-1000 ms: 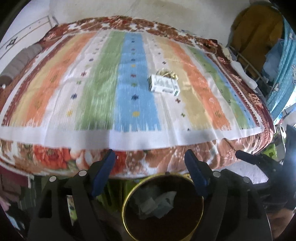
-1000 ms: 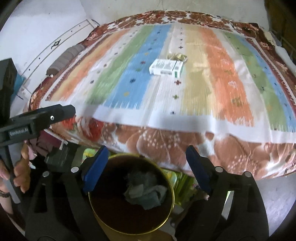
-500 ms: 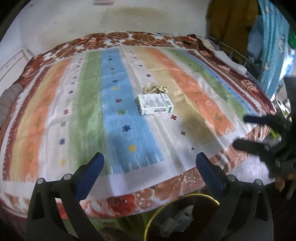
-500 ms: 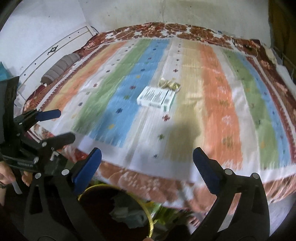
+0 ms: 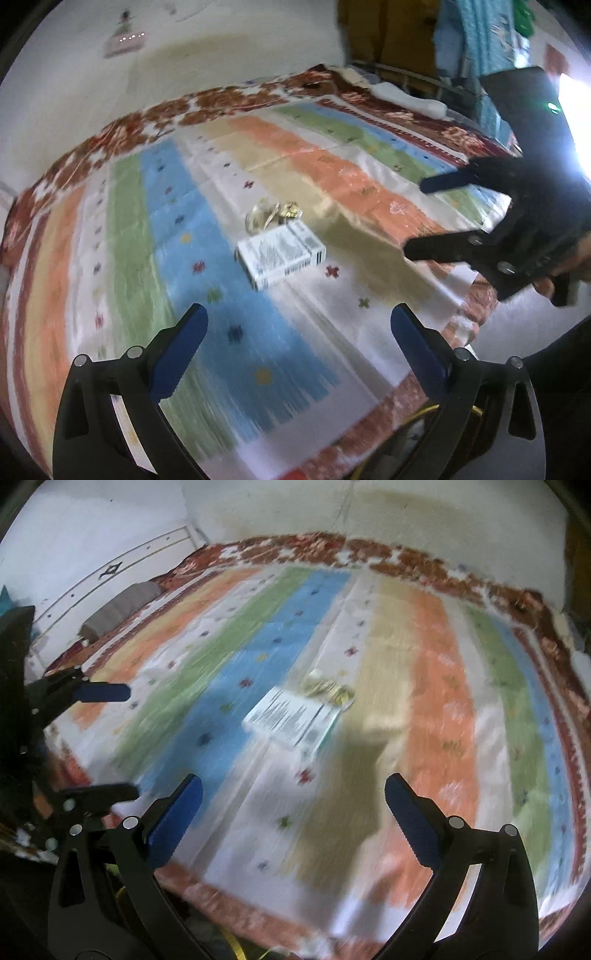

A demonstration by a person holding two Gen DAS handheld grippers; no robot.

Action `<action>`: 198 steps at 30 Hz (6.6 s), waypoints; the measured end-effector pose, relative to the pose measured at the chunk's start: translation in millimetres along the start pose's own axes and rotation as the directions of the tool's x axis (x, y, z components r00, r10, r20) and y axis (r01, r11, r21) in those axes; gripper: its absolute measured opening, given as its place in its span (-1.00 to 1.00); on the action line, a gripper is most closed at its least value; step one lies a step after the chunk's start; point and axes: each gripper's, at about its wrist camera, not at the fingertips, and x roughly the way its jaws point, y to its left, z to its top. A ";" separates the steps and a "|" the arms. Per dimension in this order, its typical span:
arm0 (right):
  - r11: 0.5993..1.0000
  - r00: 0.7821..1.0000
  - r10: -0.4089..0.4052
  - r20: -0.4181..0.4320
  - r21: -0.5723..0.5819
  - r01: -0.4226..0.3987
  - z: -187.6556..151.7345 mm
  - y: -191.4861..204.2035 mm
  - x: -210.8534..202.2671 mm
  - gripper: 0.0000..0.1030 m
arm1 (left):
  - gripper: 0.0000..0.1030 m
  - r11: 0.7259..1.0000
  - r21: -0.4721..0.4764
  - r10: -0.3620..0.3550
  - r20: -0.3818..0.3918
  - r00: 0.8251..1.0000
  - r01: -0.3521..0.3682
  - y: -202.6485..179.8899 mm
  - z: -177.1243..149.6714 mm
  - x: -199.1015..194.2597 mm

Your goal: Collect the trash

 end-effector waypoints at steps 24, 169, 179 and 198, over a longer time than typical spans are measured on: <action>0.976 0.992 0.102 -0.076 -0.185 -0.114 68.6 -46.8 142.7 0.65 | 0.89 0.937 0.265 -0.182 -0.188 0.965 0.228 35.5 38.8 129.0; 0.976 0.983 0.183 -0.002 0.117 -0.182 -230.0 124.9 -169.5 0.83 | 0.89 0.853 -0.513 0.069 -0.071 0.995 -0.096 -131.5 -193.1 -151.0; 0.967 0.977 0.214 -0.011 0.141 -0.210 -229.9 123.1 -165.8 0.83 | 0.89 0.856 -0.507 0.068 -0.078 0.995 -0.098 -136.3 -191.7 -147.8; 0.961 0.973 0.229 -0.012 0.160 -0.224 -229.0 121.8 -165.6 0.83 | 0.89 0.859 -0.502 0.070 -0.085 0.994 -0.103 -137.1 -190.2 -145.3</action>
